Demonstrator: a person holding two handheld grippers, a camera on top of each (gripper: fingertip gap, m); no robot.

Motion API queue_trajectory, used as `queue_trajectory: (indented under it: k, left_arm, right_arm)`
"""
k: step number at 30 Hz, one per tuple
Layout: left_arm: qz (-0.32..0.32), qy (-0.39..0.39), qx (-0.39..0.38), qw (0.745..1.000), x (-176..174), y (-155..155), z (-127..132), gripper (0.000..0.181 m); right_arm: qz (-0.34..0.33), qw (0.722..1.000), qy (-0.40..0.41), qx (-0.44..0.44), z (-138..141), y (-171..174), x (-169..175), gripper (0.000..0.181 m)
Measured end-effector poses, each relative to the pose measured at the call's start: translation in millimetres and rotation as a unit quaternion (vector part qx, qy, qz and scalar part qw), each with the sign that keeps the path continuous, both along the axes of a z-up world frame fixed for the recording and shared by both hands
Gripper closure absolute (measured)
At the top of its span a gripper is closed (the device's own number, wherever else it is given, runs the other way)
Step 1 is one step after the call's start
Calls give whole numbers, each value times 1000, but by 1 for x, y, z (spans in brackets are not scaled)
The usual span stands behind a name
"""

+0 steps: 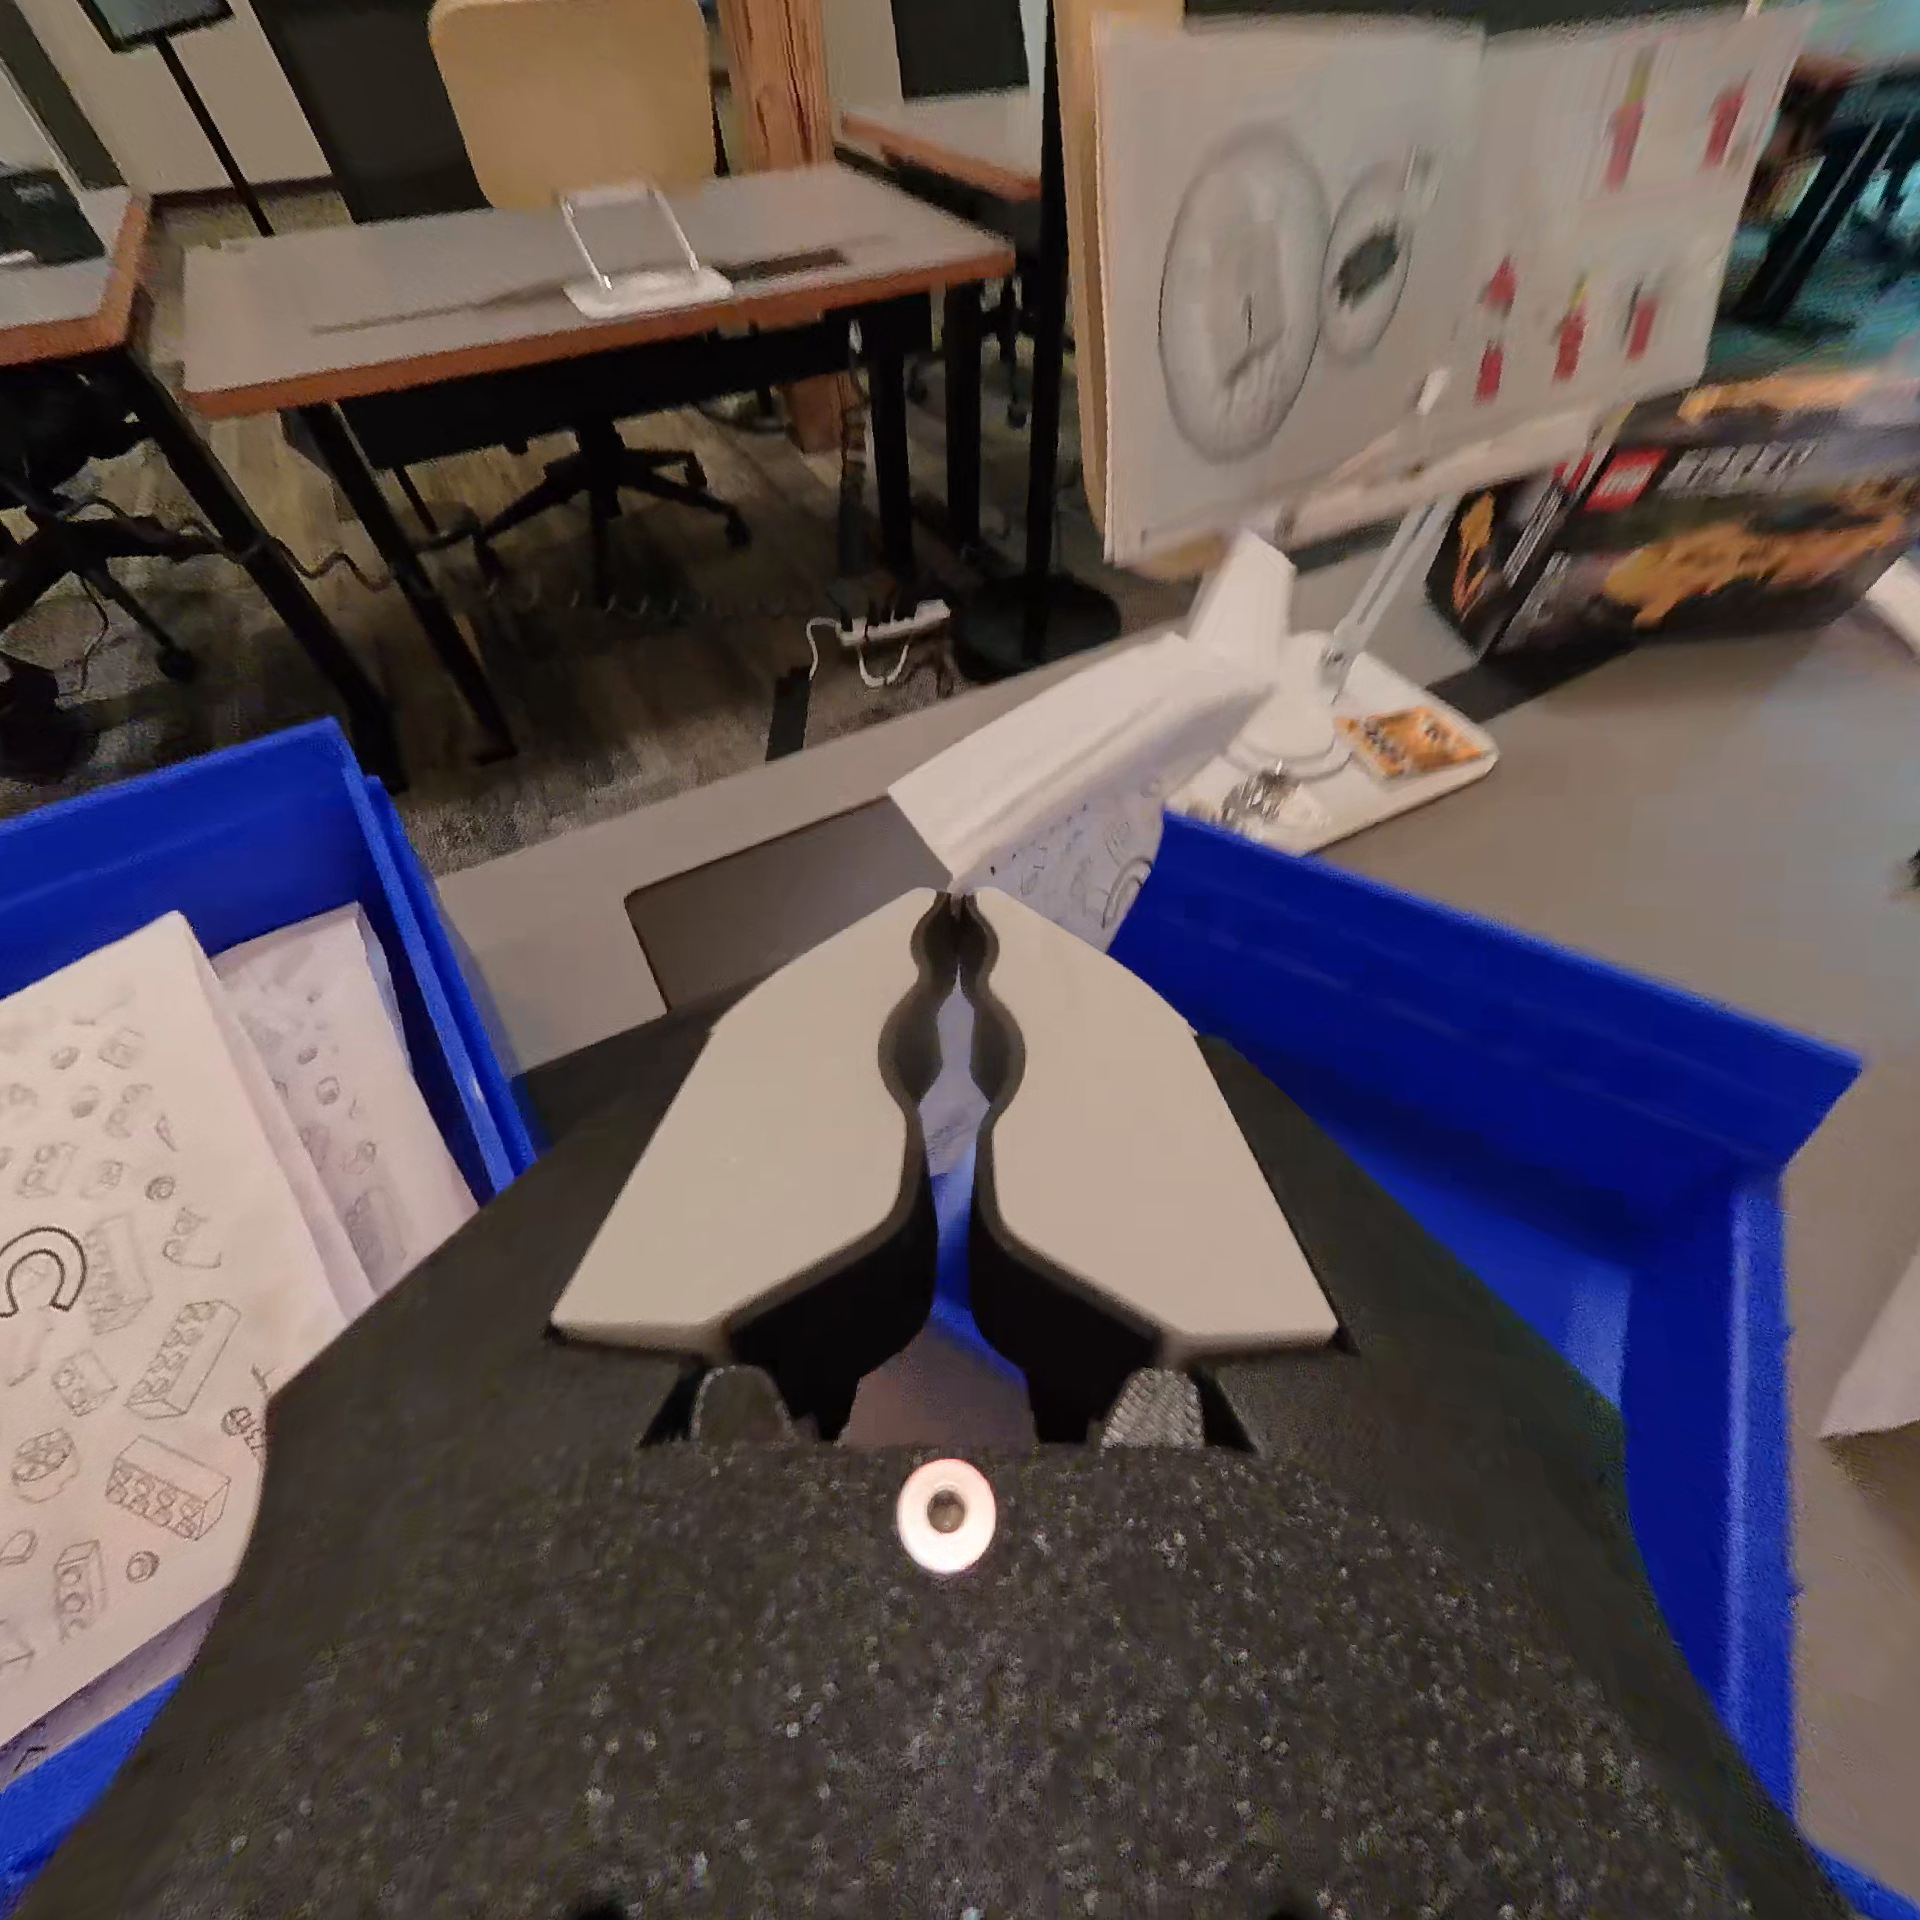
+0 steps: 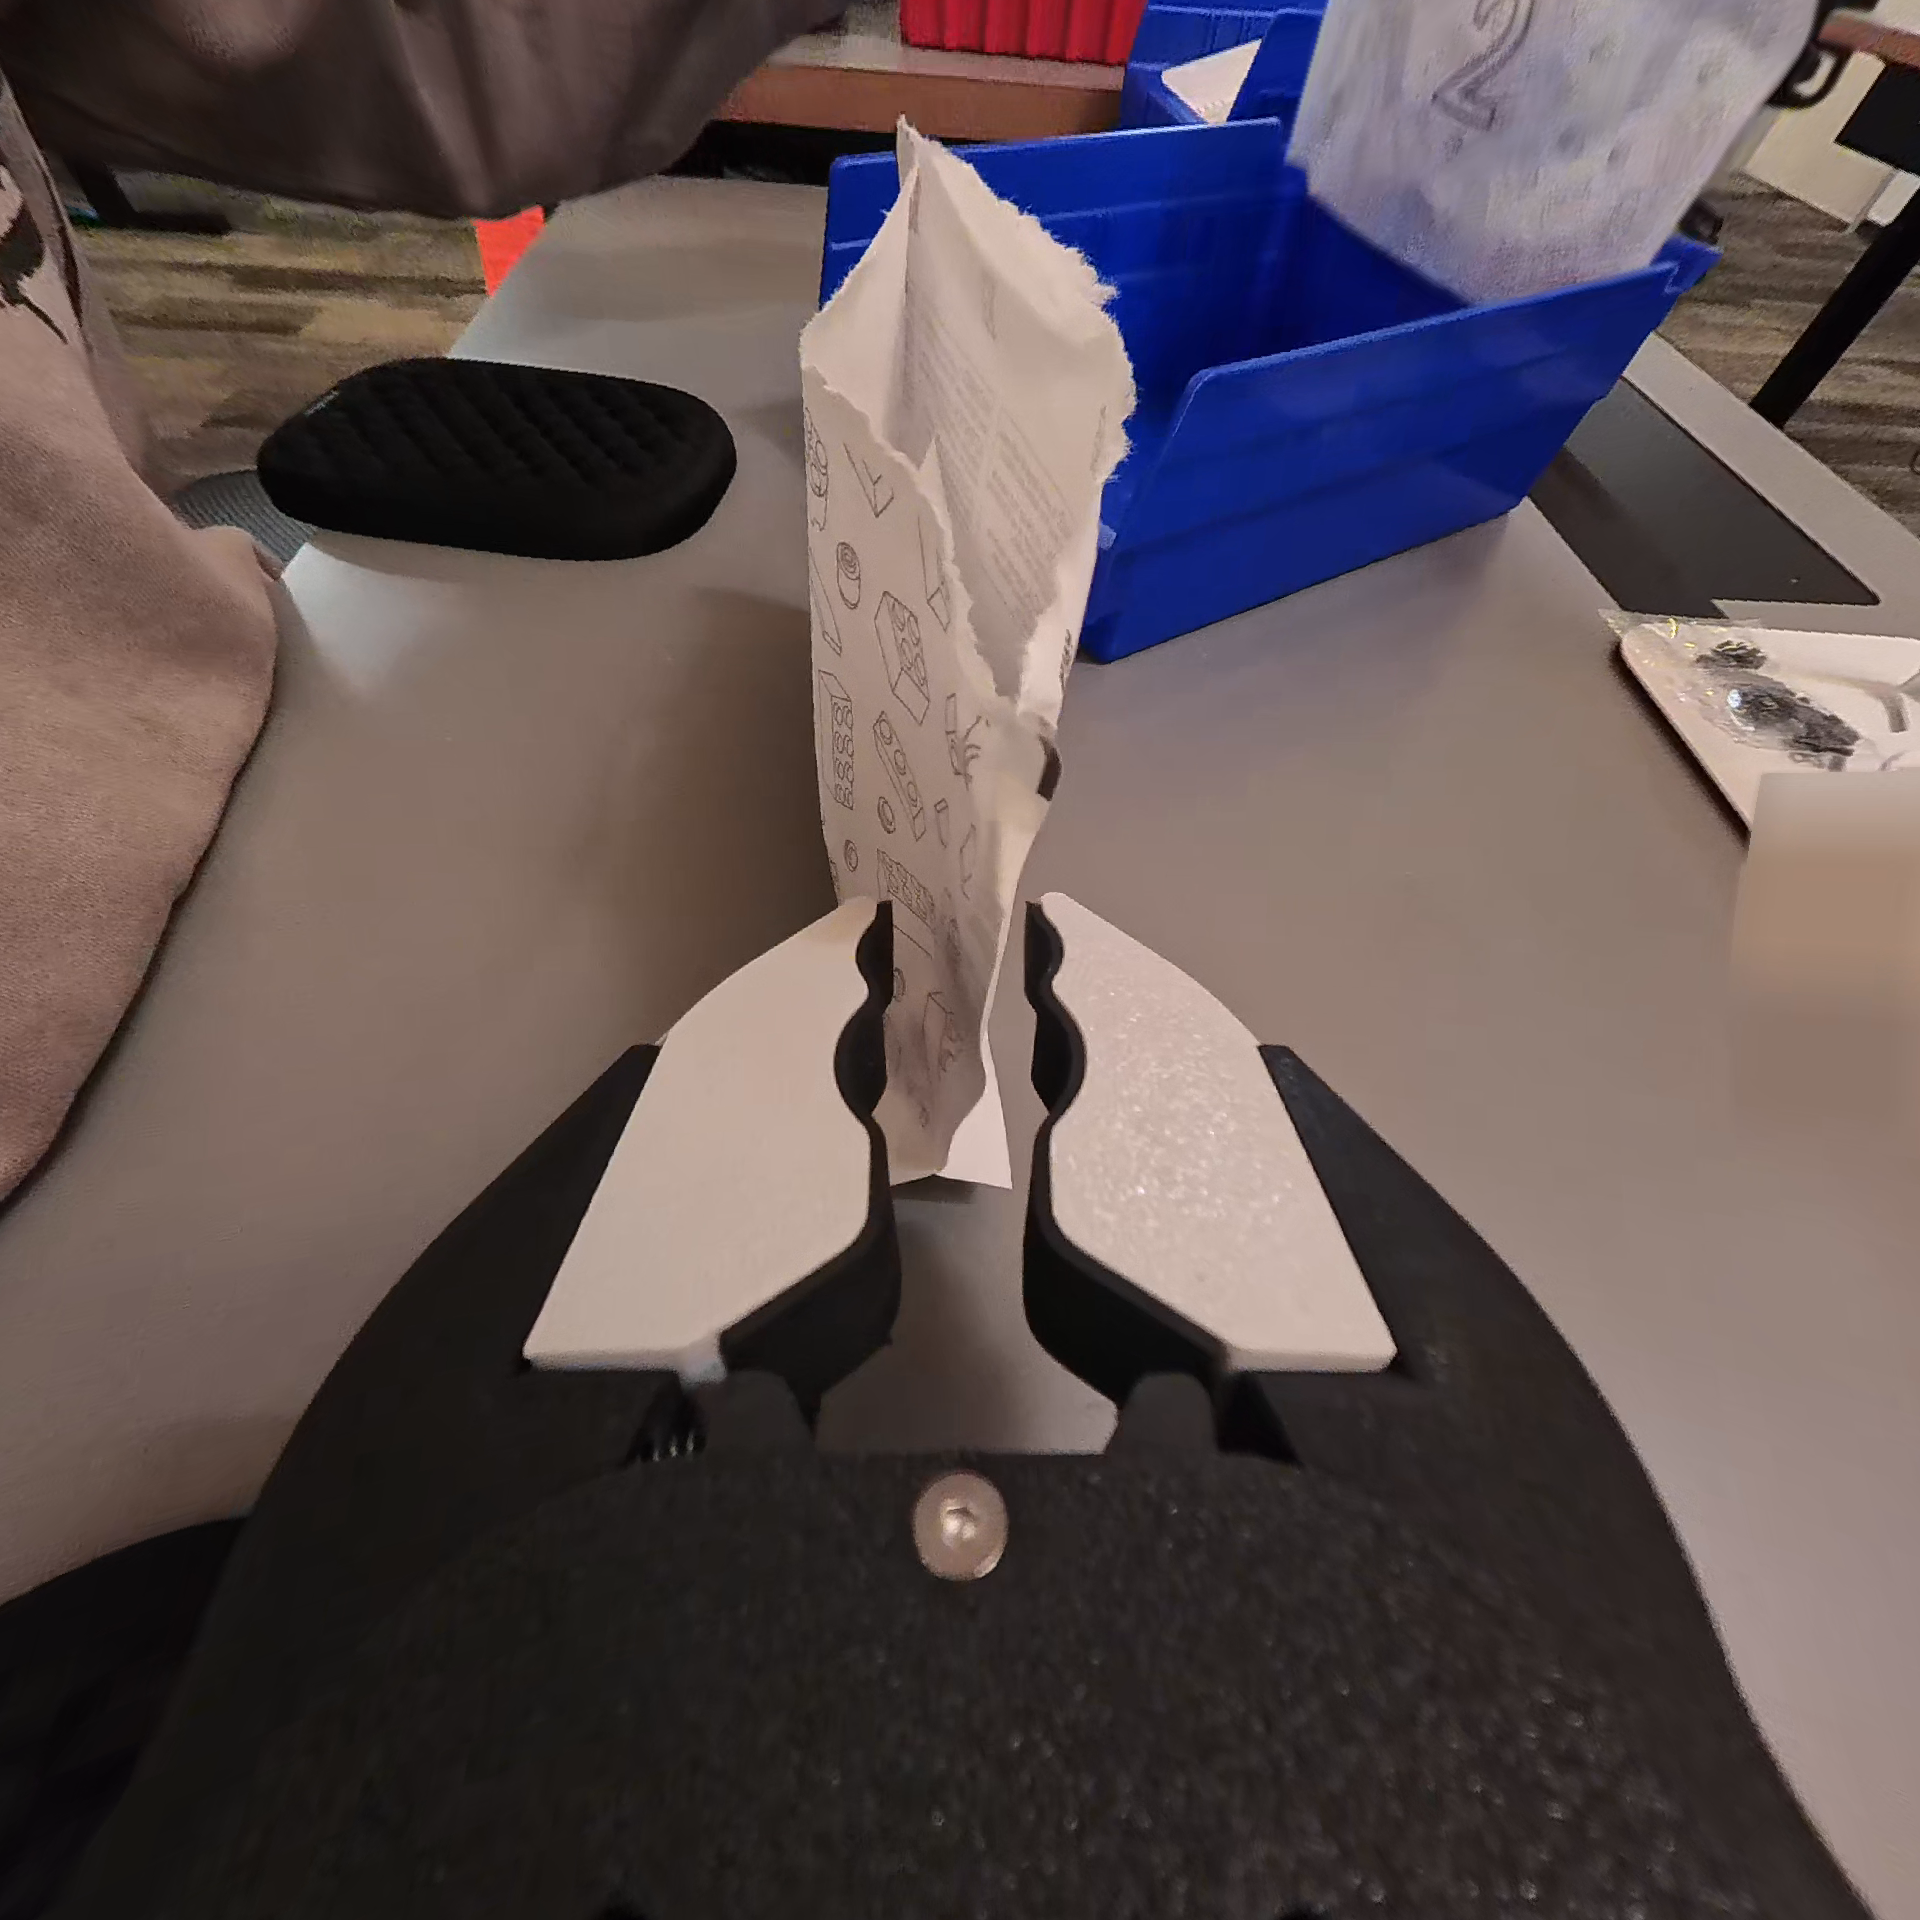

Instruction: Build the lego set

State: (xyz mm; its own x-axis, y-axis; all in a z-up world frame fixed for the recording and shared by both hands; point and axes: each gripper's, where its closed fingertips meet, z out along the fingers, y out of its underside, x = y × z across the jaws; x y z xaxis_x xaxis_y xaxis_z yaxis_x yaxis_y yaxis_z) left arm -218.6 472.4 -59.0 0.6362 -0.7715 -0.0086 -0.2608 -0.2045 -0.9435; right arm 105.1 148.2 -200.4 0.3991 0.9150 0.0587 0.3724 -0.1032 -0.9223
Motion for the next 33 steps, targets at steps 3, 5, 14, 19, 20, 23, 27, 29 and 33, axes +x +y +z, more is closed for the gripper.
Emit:
queue_trajectory:
  k: [3, 5, 14, 19, 20, 23, 27, 29, 33]
  left_arm:
    - [30, -47, -10, 998, -14, 5, 37, 180]
    - [62, -82, -25, 994, -32, 15, 58, 180]
    - [230, -245, -115, 935, -147, 90, 87, 181]
    - [338, -329, -193, 860, -214, 129, 32, 181]
    - [361, -344, -200, 843, -228, 135, 19, 180]
    - [431, -355, -206, 804, -270, 142, -18, 181]
    - [483, -307, -205, 794, -300, 137, -52, 181]
    - [479, -287, -202, 804, -302, 132, -56, 181]
    - [434, -260, -251, 825, -295, 119, -68, 181]
  right_arm:
    - [0, 1000, 1, -2, 0, 0, 0, 157]
    - [-1, 1000, 1, -2, 0, -1, 0, 158]
    - [-8, 1000, 3, -10, -1, 2, 0, 160]
    - [-16, 1000, 3, -17, -3, 6, 0, 161]
    - [-18, 1000, 3, -19, -4, 7, 0, 161]
    - [-26, 999, 3, -21, -4, 10, 1, 161]
    - [-34, 999, 6, -21, -3, 14, 3, 162]
    - [-35, 999, 5, -20, -3, 15, 4, 162]
    - [-31, 999, 6, -16, -2, 17, 2, 162]
